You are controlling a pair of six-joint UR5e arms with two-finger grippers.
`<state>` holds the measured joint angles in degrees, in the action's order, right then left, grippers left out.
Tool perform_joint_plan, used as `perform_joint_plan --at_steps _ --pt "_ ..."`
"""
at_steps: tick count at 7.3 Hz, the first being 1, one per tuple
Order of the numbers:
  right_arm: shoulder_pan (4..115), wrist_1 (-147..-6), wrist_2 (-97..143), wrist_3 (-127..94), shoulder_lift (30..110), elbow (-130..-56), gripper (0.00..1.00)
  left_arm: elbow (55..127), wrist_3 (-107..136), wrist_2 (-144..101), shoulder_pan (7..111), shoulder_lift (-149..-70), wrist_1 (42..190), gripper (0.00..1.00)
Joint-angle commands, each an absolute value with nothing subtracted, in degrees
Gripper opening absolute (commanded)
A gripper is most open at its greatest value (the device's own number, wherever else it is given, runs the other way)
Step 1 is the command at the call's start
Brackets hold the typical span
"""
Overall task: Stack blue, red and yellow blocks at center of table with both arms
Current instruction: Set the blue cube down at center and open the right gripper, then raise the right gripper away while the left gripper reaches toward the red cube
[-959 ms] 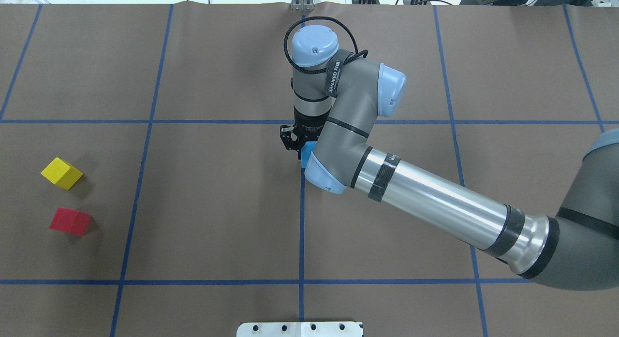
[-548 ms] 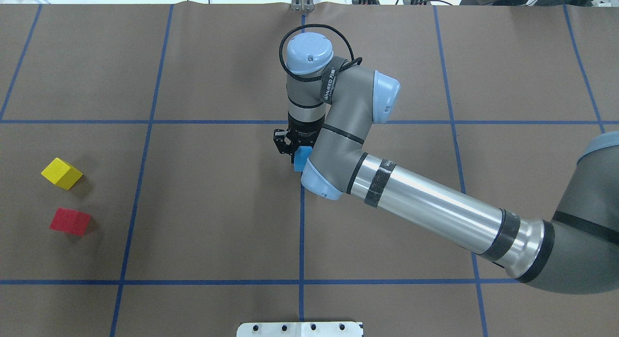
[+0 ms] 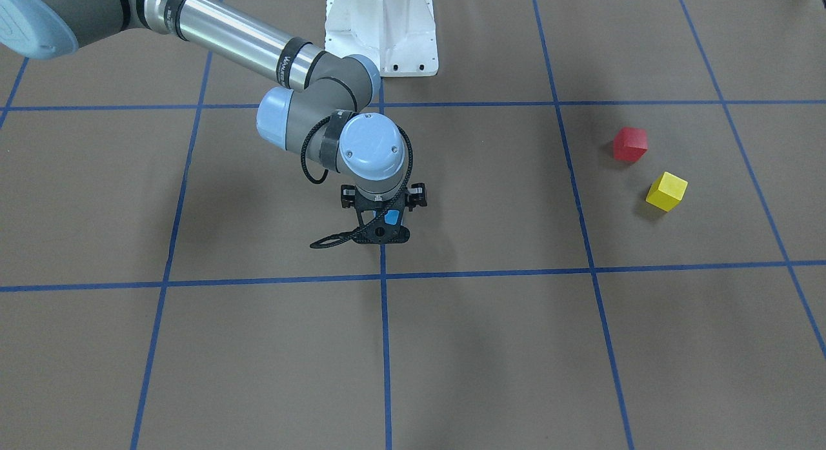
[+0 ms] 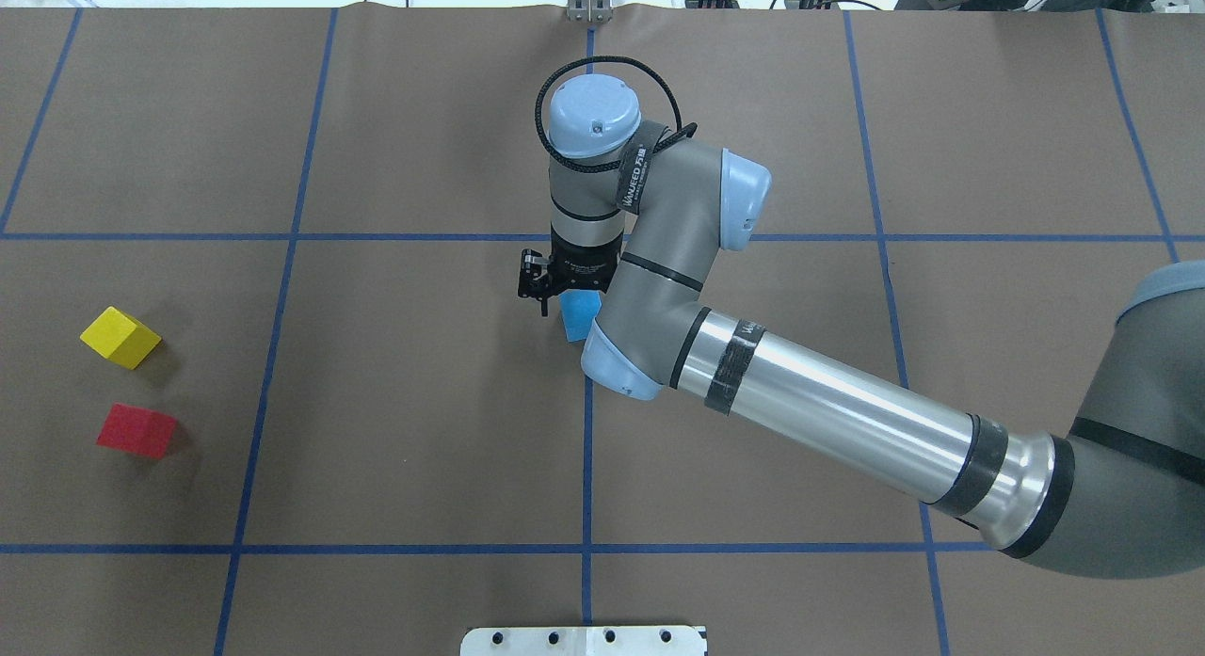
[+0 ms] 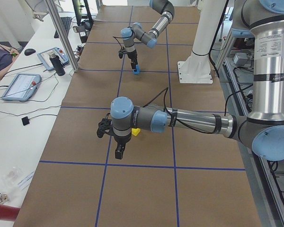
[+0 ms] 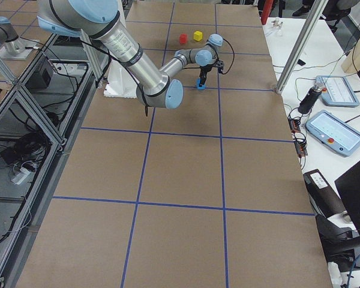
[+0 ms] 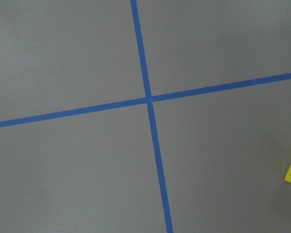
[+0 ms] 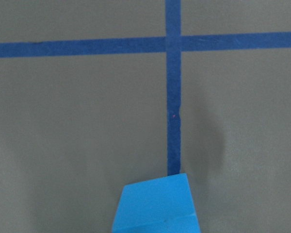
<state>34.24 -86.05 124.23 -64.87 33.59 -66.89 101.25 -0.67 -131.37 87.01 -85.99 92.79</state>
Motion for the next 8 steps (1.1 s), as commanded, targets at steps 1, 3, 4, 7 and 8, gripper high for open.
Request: perform_joint_plan --at_steps 1,3,4,7,8 --pt "38.46 -86.92 124.97 -64.78 34.01 -71.17 0.99 101.51 4.52 -130.35 86.92 -87.61 92.73 1.00" --pt "45.68 -90.61 127.97 -63.64 39.95 -78.79 1.00 103.01 21.44 -127.62 79.32 -88.07 96.21 1.00" --pt "49.36 -90.70 128.32 -60.41 44.08 -81.45 1.00 104.23 35.80 -124.48 72.66 -87.11 104.16 1.00" --pt "57.80 -90.88 128.50 -41.73 53.58 -83.67 1.00 116.76 55.93 -117.52 52.53 -80.54 108.10 0.99" --pt "60.36 -90.88 128.50 -34.61 56.75 -83.67 1.00 120.37 62.16 -113.07 44.64 -78.51 108.19 0.99"
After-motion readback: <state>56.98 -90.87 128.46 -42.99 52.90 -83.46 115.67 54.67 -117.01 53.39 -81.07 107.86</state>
